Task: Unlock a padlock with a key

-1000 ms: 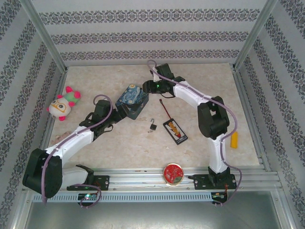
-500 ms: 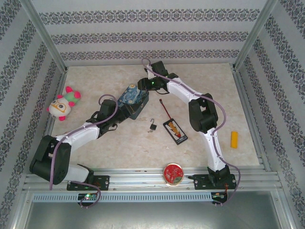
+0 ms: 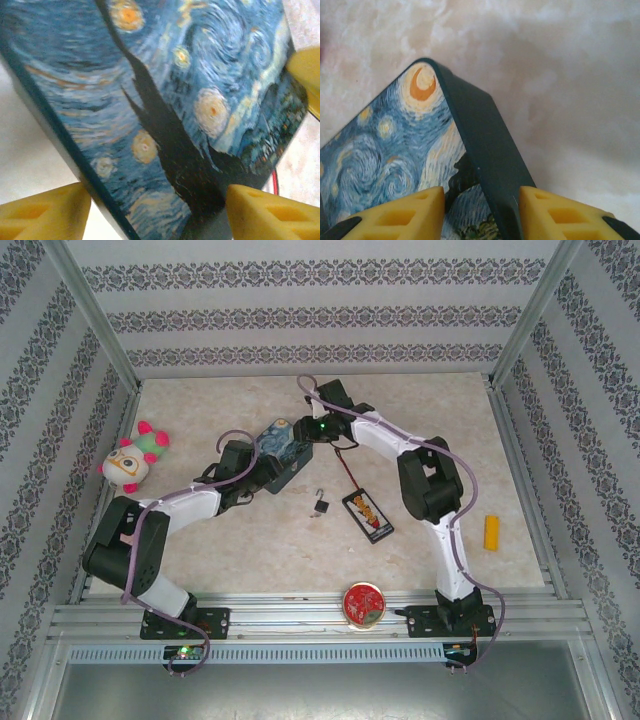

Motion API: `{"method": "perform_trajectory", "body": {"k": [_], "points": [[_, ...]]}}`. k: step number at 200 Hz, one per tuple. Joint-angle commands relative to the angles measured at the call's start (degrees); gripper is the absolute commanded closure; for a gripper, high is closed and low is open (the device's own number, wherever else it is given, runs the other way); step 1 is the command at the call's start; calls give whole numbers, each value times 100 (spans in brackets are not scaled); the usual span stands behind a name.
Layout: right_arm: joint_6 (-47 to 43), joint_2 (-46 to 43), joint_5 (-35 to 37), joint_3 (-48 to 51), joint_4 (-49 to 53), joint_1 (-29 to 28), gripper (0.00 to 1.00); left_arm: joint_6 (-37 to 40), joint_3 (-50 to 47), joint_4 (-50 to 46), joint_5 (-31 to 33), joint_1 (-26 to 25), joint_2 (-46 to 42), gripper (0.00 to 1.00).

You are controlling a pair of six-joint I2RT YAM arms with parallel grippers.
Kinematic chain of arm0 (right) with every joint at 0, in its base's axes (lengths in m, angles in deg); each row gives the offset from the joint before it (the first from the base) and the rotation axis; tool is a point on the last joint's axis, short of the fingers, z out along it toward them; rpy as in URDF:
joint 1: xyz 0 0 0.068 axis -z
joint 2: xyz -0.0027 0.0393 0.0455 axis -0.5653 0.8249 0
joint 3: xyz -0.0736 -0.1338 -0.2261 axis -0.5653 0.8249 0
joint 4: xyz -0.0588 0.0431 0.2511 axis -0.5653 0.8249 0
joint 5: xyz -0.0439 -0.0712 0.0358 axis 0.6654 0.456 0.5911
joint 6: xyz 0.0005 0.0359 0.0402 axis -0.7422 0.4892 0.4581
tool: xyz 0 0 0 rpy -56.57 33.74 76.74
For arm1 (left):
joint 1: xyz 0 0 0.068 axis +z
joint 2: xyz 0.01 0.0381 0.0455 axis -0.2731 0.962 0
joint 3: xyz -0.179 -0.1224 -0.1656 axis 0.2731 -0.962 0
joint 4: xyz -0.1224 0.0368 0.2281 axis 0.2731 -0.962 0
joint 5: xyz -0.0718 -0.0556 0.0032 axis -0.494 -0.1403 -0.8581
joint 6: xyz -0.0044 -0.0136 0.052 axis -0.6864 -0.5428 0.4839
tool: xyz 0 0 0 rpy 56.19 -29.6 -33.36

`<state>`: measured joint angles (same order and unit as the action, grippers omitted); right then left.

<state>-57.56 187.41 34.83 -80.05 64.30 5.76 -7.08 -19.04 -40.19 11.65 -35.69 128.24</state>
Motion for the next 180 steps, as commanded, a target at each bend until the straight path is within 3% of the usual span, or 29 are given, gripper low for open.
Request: {"method": "perform_trajectory", "body": {"k": [1,63,119,180], "points": [[338,-559,21,596,-139,-130,59,103,118,341,138,89,51,34],[1248,-1583,165,2366,-1003,-544,60,550,208,494,139,483,116,34],[1395,-1730,393,2576,-1110,-711,55,628,193,530,43,656,86,32],[1107,-2401,1158,2676,-481,-609,47,772,-18,130,89,1036,-765,14]]}}
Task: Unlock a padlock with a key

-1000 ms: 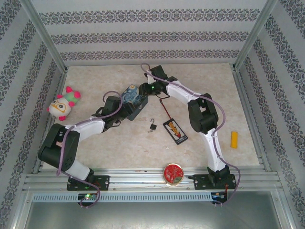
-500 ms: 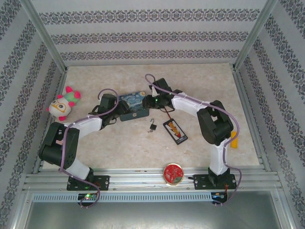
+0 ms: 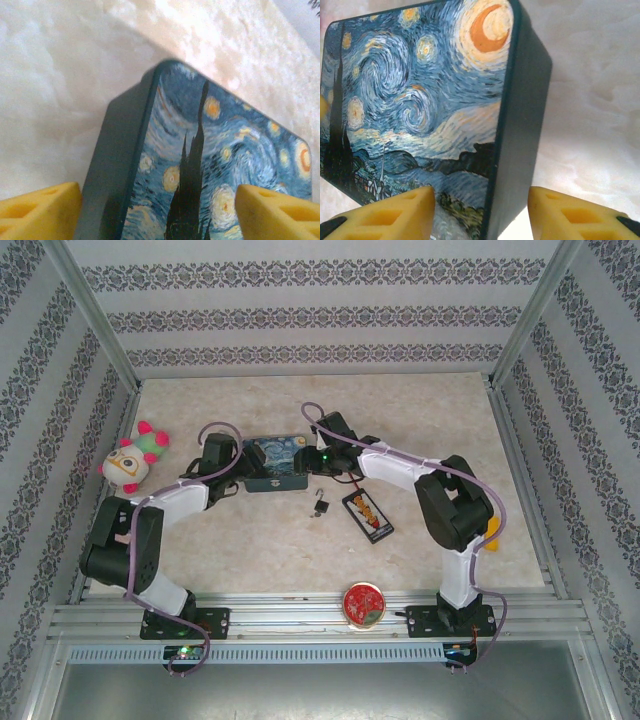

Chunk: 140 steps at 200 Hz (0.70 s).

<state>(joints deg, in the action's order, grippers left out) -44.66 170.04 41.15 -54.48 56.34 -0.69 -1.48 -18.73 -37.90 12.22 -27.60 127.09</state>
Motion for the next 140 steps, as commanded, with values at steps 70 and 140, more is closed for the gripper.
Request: {"method": "perform_trajectory", "body": {"k": [70,140], "points": [[-750,-2656,2134,1052,1066,211,2,1330,-392,-1822,1508,512,-3296,1],[-1151,-4316,3295,2486,703,373,2,2050,-1728,-1361,2403,516,-5298,1]]}}
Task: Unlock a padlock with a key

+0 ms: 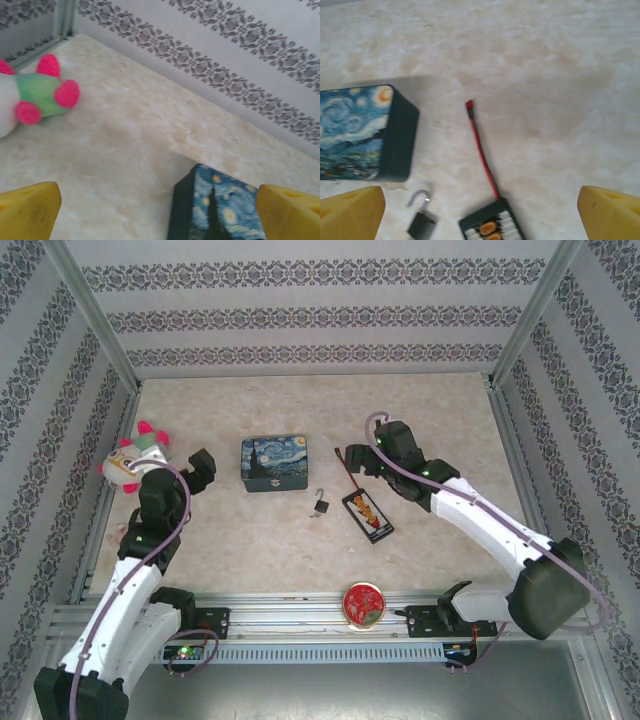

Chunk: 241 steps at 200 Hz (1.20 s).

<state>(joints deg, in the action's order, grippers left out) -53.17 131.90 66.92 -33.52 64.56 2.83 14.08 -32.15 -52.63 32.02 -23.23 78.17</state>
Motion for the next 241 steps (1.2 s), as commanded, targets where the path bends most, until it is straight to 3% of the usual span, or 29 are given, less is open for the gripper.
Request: {"method": "perform_trajectory", "body": {"k": [1,48,102,149,212,241], "points": [[-314,-525,736,410,-131,22,2,511,-414,136,427,78,-425,1],[-698,-1528,1270,1257,-527,151,2,1496,-1446,1588,568,79,-724,1],[-837,-2473,1637,2055,-983,509,2,2581,-1827,2979,419,190,318,1],[-745,-2804,1752,2482,-1233,883,2,2664,-1877,3819,-60,475,1093,1],[-1160,-3454,1878,3612,-2697,1274,2,2485,-1664,4951,-920,989,2602,1],[-1682,-3563,1590,4135,-3506,1537,2,2514,-1676,5578,-1158,1128,3276,1]]}}
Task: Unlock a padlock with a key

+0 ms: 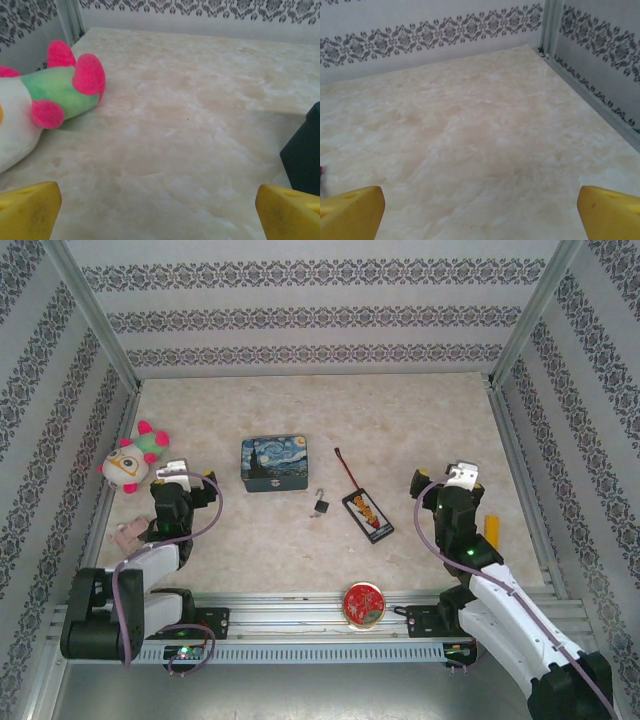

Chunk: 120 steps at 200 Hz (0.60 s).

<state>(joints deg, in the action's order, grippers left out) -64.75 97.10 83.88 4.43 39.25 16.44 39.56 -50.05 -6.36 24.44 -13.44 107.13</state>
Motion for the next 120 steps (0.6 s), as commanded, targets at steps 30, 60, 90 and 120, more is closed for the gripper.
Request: {"method": "perform_trajectory", "body": {"k": [30,60,90,120], "points": [[-680,50,-482,670,-1531,630,2,-51,-3,1794,-701,243,967,1],[-855,272,-823,835,-1994,1038,2,-25,12,2508,-1084,286,1672,1],[-1122,431,-904,904,-2325,1238,2,95,129,3173,-1568,286,2468,1],[-1140,637,-1096,1061,-2753,1453,2,308,344,2642,-2197,297,2383,1]]}}
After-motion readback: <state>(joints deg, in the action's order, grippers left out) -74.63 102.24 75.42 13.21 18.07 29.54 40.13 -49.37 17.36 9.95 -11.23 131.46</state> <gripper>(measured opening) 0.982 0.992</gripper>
